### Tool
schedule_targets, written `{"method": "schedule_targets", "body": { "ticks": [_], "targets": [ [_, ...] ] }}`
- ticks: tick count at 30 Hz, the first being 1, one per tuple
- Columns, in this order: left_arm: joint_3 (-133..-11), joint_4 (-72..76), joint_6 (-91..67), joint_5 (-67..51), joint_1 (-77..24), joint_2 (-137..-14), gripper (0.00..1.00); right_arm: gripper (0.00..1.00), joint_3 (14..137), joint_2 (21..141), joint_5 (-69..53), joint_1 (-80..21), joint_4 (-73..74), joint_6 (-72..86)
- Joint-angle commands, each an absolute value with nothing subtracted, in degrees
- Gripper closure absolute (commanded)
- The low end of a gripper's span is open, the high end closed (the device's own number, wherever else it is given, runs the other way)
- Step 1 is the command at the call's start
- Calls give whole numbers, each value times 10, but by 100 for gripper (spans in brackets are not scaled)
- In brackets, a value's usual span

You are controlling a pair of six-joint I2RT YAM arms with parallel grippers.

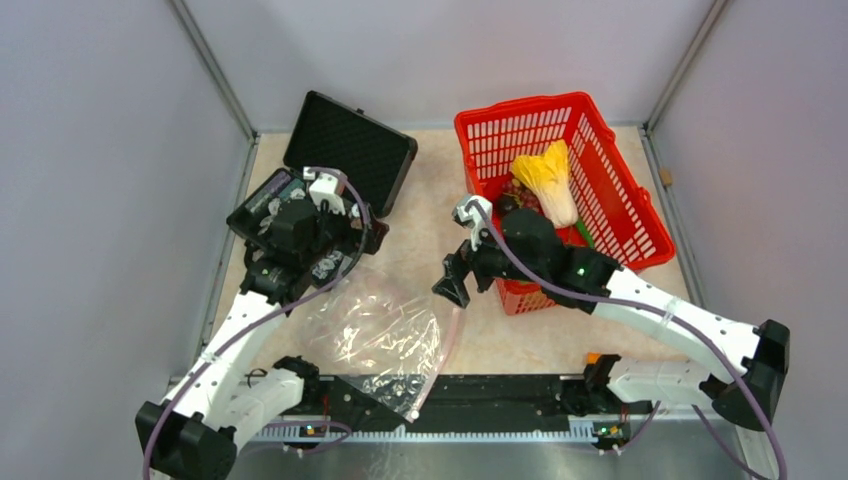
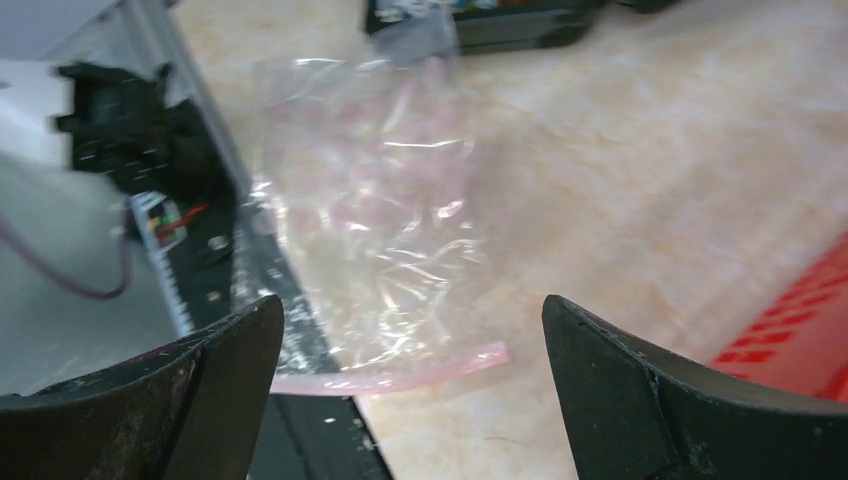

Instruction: Place the food in the zip-top bag and seal the zipper

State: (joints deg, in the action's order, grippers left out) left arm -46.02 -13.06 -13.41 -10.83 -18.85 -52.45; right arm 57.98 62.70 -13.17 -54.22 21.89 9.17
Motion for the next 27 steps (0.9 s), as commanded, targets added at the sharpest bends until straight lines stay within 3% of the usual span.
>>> {"method": "schedule_targets", "body": {
  "ticks": [1,8,12,19,27],
  "targets": [
    [-458,-144,-134,-54,-198,-502,1,1,558,662,131,-533,414,131],
    [-453,-150,-132,-38,-206,-495,1,1,582,660,216,-514,459,158],
    [-457,-162,-123,-33,-252,-515,1,1,575,619,133,-505,388,129],
    [-428,-184,-157,118,-455,-582,1,5,531,543,140,-505,240,186],
    [-437,-261,-312,263,-701,-661,2,7,479,438,205,-506,128,248]
  ]
}}
